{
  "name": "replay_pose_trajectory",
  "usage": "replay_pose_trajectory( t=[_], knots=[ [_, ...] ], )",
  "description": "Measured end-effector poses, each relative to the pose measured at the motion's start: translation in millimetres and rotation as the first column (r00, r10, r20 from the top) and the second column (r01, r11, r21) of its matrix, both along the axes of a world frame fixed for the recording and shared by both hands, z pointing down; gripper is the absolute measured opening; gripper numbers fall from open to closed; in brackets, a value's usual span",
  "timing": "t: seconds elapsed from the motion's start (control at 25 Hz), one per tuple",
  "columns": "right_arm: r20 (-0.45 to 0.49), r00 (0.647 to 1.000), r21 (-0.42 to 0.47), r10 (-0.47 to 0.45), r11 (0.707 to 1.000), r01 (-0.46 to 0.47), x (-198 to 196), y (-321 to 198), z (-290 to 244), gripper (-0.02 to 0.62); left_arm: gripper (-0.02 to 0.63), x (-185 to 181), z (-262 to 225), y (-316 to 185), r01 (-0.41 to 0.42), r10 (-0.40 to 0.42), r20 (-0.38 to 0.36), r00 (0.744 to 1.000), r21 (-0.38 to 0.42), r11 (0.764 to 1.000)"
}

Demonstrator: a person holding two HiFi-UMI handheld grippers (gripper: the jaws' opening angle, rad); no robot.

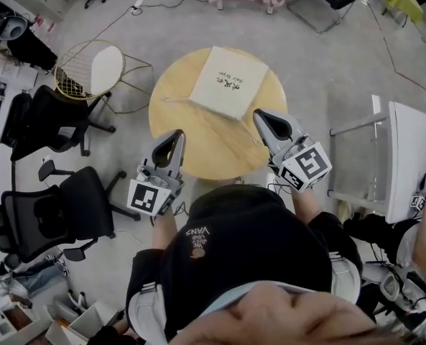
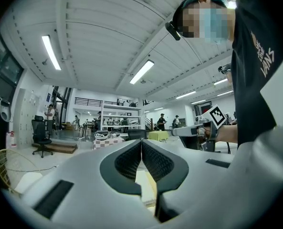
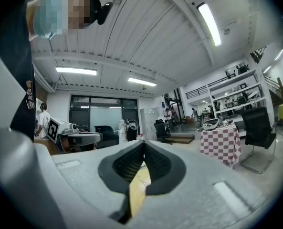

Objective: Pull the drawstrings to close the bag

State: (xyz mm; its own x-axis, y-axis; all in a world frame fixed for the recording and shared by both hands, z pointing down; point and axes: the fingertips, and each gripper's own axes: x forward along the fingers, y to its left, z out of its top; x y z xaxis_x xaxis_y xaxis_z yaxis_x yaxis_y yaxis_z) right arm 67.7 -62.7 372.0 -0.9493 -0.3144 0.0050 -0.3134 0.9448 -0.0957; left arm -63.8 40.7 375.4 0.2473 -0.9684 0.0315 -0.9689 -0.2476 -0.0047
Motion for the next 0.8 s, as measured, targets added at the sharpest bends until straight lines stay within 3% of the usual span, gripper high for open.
replay_pose_trajectory(
  t=[0.28, 0.8],
  knots=[
    [-0.002, 0.999, -0.007, 0.05, 0.999, -0.05, -2, -13, 6, -0.002, 0.0, -24, 8, -23, -0.013, 0.012, 0.008, 1.0, 0.041, 0.999],
    [0.01, 0.967, -0.036, 0.255, 0.966, -0.255, -20, -44, 16, -0.002, 0.0, -66, 19, -76, -0.195, 0.195, 0.048, 0.98, -0.019, 0.981]
  ],
)
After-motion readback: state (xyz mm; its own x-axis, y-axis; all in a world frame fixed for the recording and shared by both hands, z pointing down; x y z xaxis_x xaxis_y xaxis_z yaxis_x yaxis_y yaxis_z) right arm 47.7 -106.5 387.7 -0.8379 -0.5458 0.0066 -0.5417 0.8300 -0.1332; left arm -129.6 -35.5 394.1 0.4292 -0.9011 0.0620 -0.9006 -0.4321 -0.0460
